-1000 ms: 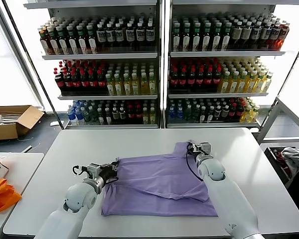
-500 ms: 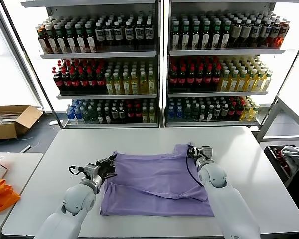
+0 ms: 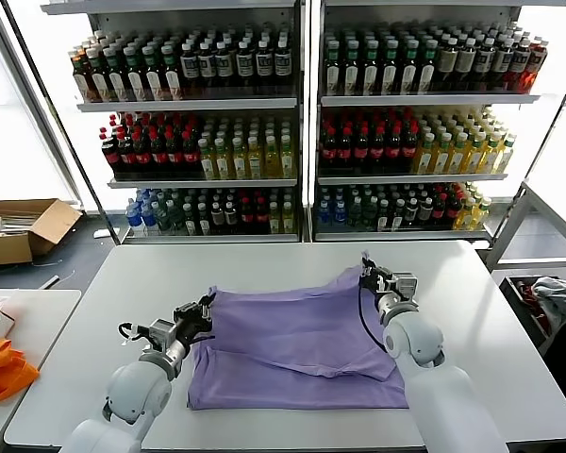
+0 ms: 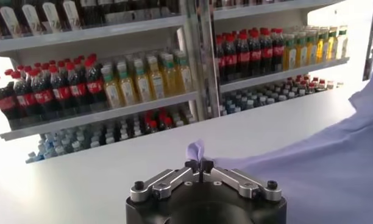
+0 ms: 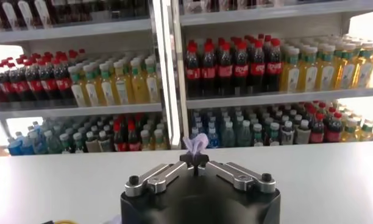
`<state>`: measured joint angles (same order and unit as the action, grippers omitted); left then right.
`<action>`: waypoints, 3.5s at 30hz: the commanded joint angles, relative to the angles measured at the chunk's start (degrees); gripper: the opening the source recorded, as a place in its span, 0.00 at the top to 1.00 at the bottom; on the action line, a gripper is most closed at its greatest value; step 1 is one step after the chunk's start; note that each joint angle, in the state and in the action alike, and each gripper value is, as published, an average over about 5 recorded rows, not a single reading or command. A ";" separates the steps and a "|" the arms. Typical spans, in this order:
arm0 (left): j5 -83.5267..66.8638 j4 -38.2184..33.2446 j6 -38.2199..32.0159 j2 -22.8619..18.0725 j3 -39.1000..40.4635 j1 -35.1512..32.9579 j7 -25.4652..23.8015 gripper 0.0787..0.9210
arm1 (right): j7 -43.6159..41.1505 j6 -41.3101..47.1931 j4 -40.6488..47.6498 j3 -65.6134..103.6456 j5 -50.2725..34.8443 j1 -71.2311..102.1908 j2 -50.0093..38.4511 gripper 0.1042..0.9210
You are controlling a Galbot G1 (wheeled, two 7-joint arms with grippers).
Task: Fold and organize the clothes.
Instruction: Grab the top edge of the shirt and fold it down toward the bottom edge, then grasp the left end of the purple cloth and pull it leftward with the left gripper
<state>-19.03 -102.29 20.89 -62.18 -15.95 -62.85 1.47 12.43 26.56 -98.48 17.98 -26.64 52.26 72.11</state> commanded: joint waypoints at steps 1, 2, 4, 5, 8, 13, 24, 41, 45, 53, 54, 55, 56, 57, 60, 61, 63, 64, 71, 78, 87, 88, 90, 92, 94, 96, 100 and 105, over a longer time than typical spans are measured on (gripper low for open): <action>1.97 -6.07 -1.18 0.49 -0.60 -6.70 -0.38 0.99 | 1.46 -0.78 -10.81 3.47 -0.23 9.97 -1.18 0.99; 2.27 -6.45 -1.22 0.50 -0.64 -7.33 -0.47 0.99 | 1.66 -0.95 -11.19 3.85 -0.31 10.76 -1.60 0.99; 3.02 -7.15 -1.26 0.47 -0.70 -8.51 -0.63 0.99 | 2.20 -1.06 -12.03 4.89 -0.59 12.48 -2.54 0.99; 3.37 -7.40 -1.29 0.43 -0.73 -8.97 -0.69 0.99 | 2.47 -0.96 -12.41 5.44 -0.75 13.17 -2.85 0.99; 4.46 -8.07 -1.43 0.17 -0.86 -10.47 -0.73 0.99 | 3.24 -0.58 -13.39 6.75 -1.12 15.07 -3.60 0.99; 5.57 -9.55 -1.62 -0.24 -1.24 -13.20 -0.75 0.99 | 4.64 0.58 -15.95 7.87 -1.16 18.74 -3.92 0.99; 7.78 -8.34 -2.25 -0.94 -1.58 -15.68 -1.40 0.99 | 6.58 0.60 -16.79 7.53 0.21 25.06 -2.70 0.99; 11.38 -6.07 -3.69 -0.99 -1.10 -16.40 -2.17 0.99 | 7.23 -0.26 -13.94 6.39 4.01 27.02 -0.94 0.99; 13.04 -5.95 -3.84 -1.12 -0.94 -16.39 -2.33 0.99 | 7.51 -0.50 -12.82 5.97 4.99 26.67 -0.47 0.99; 14.13 -5.66 -3.56 -1.45 -1.04 -15.42 -1.73 0.96 | 7.41 -1.37 -12.78 5.10 8.62 27.65 0.57 0.94; 14.15 -5.90 -3.46 -1.47 -1.12 -15.41 -1.59 0.95 | 7.38 -1.45 -12.96 4.99 9.01 27.80 0.65 0.92; 14.20 -6.30 -3.31 -1.46 -1.22 -15.44 -1.42 0.92 | 7.33 -1.55 -13.10 4.88 9.44 27.93 0.71 0.89; 14.27 -6.80 -3.12 -1.44 -1.34 -15.49 -1.21 0.88 | 7.30 -1.64 -13.21 4.79 9.78 28.02 0.74 0.85; 14.35 -7.34 -2.91 -1.42 -1.46 -15.57 -1.01 0.85 | 7.29 -1.72 -13.26 4.74 10.06 28.07 0.76 0.82; 14.47 -9.60 -2.20 -1.54 -2.09 -16.09 -0.46 0.74 | 7.26 -1.92 -13.70 4.83 10.68 28.33 0.63 0.71; 14.43 -10.37 -1.92 -1.69 -2.45 -16.29 -0.29 0.71 | 7.24 -1.92 -13.99 4.90 10.75 28.45 0.45 0.68; 14.33 -11.75 -1.33 -2.09 -3.32 -16.68 0.16 0.64 | 7.21 -1.92 -14.71 5.00 10.85 28.63 -0.05 0.60; 14.30 -12.23 -1.02 -2.32 -3.81 -16.86 0.44 0.61 | 7.23 -1.91 -15.13 5.06 10.86 28.66 -0.32 0.57; 12.29 -15.69 0.46 -4.49 -7.11 -19.32 2.55 0.36 | 7.33 -2.31 -18.39 6.25 9.80 28.63 -1.38 0.32; 7.50 -18.25 5.03 -6.23 -8.56 -23.99 5.97 0.14 | 7.54 -1.48 -24.36 5.84 6.62 26.72 -3.44 0.13; 1.04 -18.72 9.54 -8.41 -8.64 -26.74 7.08 0.12 | 8.06 -0.96 -24.93 5.15 5.77 25.27 -5.52 0.12; 0.52 -18.53 9.71 -8.62 -8.60 -26.73 7.20 0.12 | 8.11 -0.95 -24.97 5.18 5.63 25.22 -5.59 0.12; -1.00 -17.97 10.00 -9.06 -8.68 -26.47 7.70 0.12 | 8.16 -0.95 -24.98 5.20 5.40 25.11 -5.77 0.12; -2.88 -17.39 10.27 -9.47 -8.87 -26.06 8.35 0.12 | 8.19 -0.98 -24.86 5.18 5.27 25.03 -5.85 0.12; -4.22 -16.88 10.35 -9.82 -9.01 -25.69 8.82 0.12 | 8.20 -1.05 -24.68 5.07 5.21 25.03 -5.82 0.12; -5.19 -16.37 10.24 -10.14 -9.08 -25.28 9.13 0.12 | 8.18 -1.15 -24.49 4.85 5.28 25.10 -5.70 0.12; -6.77 -15.82 10.01 -10.53 -9.27 -24.57 9.64 0.12 | 8.08 -1.29 -24.19 4.48 5.60 25.12 -5.49 0.12; -7.44 -15.55 9.92 -10.60 -9.29 -24.31 9.67 0.12 | 8.05 -1.32 -24.15 4.31 5.88 25.13 -5.43 0.12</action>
<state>-22.16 -118.36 29.78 -72.15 -25.05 -87.05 10.40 20.47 25.17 -122.14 22.43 -20.61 77.60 67.02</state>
